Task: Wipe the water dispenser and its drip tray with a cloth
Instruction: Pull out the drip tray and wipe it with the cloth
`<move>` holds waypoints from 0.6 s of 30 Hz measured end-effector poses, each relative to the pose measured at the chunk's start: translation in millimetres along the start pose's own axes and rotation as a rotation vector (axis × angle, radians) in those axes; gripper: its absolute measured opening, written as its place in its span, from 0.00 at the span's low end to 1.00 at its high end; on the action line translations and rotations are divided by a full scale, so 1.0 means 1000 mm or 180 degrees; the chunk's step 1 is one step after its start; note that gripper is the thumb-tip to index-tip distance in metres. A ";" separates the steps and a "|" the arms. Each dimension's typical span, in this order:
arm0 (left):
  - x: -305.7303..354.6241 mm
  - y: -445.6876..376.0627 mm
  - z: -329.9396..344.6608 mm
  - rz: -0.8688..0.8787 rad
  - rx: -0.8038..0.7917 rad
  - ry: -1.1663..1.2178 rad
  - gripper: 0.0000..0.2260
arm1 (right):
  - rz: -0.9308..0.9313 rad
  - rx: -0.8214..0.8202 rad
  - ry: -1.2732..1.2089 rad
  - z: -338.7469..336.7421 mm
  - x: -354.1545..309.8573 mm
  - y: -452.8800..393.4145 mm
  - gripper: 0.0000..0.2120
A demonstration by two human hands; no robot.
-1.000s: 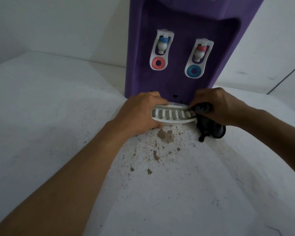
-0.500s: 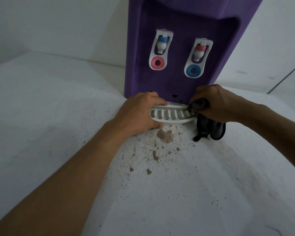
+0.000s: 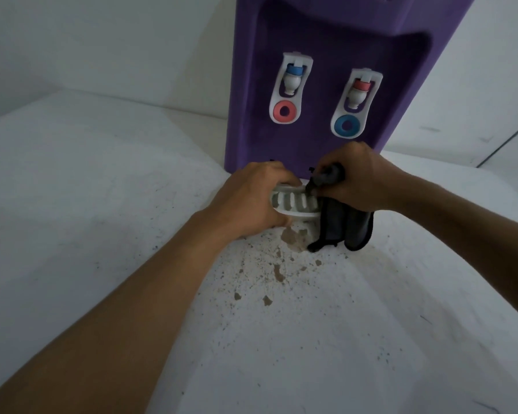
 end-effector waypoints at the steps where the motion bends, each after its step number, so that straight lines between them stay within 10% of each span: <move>1: 0.001 0.000 0.000 0.0004 -0.0003 -0.0011 0.28 | -0.0043 0.0071 -0.0040 0.002 -0.003 0.001 0.04; 10: 0.002 0.002 0.000 -0.0045 -0.0036 -0.0024 0.46 | -0.0079 0.0236 -0.0427 0.011 -0.006 0.009 0.06; 18: 0.000 0.003 0.002 -0.0127 -0.0125 -0.0051 0.46 | 0.0021 -0.0384 0.0736 0.009 -0.010 -0.001 0.06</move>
Point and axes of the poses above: each hand's wrist, its own y-axis away from the middle knuckle, its own z-axis out of the palm, x = y × z, the point moved 7 cm from there along -y, towards the middle knuckle, and after that the axes turned 4 degrees about -z, right-handed, at the moved point
